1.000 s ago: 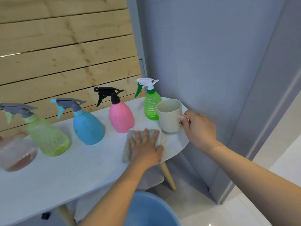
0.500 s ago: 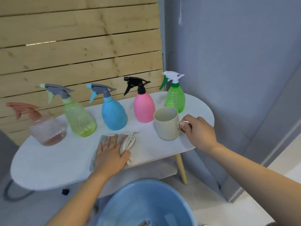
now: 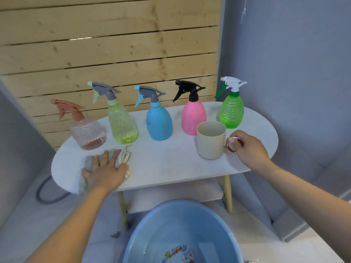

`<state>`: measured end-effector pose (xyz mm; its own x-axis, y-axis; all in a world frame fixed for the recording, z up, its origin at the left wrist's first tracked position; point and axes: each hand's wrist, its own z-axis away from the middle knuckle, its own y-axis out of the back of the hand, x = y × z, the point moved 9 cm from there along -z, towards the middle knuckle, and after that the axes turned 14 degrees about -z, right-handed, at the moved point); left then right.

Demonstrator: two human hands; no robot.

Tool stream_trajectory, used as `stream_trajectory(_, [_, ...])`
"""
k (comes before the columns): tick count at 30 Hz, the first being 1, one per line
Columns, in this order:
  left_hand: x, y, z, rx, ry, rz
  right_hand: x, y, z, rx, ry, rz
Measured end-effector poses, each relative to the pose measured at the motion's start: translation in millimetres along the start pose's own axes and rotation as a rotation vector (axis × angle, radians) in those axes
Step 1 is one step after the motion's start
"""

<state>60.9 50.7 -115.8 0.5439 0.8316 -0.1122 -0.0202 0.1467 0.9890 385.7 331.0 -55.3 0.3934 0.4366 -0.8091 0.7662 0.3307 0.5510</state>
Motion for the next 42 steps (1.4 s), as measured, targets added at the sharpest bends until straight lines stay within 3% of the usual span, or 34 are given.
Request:
stream_trajectory(8, [114, 4, 25, 0.024, -0.251, 0.016, 6, 1, -16, -0.052, 0.000, -0.014])
stream_trajectory(16, [195, 12, 39, 0.022, -0.349, -0.010, 19, 7, -37, -0.119, -0.006, -0.050])
stream_trajectory(25, [213, 14, 37, 0.053, -0.376, -0.016, 27, -3, -49, -0.237, -0.009, -0.036])
stream_trajectory(31, [212, 13, 36, 0.071, -0.349, -0.024, 24, 1, -49, -0.204, -0.027, -0.036])
stream_trajectory(33, [212, 13, 35, 0.071, -0.321, -0.019, 21, 9, -49, -0.119, -0.013, 0.034])
stream_trajectory(35, [213, 14, 34, 0.070, -0.298, -0.005, 10, 23, -43, 0.047, 0.044, 0.128])
stream_trajectory(38, [213, 14, 35, 0.075, -0.288, 0.011, -29, 36, -17, 0.268, 0.318, 0.158])
stream_trajectory(42, [200, 13, 31, 0.035, -0.297, -0.030, -87, 11, 29, 0.235, 0.694, 0.166])
